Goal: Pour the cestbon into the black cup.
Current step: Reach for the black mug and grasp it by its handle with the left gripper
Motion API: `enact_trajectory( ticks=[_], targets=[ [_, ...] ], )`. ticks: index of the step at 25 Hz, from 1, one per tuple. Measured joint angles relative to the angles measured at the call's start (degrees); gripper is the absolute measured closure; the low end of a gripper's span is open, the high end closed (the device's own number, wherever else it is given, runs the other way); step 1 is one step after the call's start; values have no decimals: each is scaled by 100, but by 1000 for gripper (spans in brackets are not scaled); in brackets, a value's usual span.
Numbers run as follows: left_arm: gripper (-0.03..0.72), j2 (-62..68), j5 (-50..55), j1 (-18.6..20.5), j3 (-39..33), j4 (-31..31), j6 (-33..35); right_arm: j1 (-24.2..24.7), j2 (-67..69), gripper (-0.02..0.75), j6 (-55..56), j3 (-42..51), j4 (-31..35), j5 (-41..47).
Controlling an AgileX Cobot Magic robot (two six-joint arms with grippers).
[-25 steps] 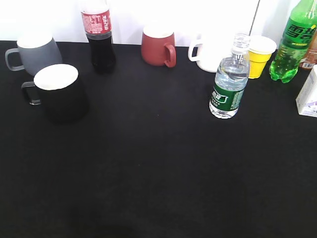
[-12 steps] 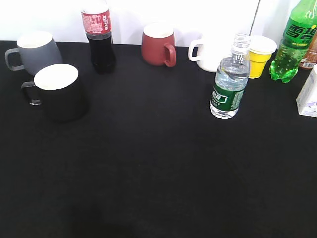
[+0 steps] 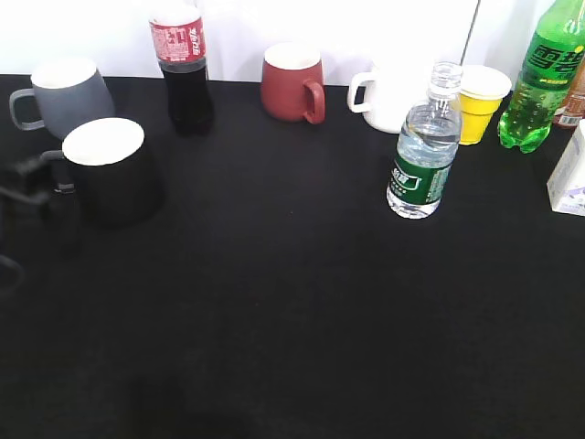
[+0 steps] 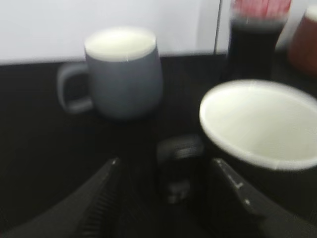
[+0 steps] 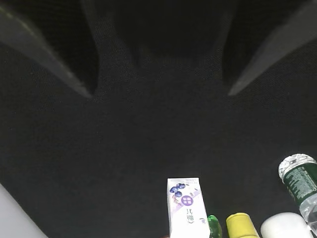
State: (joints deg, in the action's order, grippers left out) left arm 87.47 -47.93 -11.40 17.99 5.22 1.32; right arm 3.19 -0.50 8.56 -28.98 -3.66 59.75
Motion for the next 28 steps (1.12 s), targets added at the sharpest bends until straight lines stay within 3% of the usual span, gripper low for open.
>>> enact_trajectory(
  ticks=[9,12,21,26,28],
  targets=[
    [282,1074,-1417,32,5,24,-12,0,0,146,0,0,5,0],
    [291,1078,-1430,204,5,27,-12,0,0,146,0,0,4,0],
    [300,1499,-1535,209,133,-244,-163,0,0,146,0,0,4,0],
    [307,1842,-1489,377,650,-240,-163,0,0,146,0,0,4,0],
    [329,2055,-1471,588,905,-556,-167,0,0,146,0,0,4,0]
  ],
)
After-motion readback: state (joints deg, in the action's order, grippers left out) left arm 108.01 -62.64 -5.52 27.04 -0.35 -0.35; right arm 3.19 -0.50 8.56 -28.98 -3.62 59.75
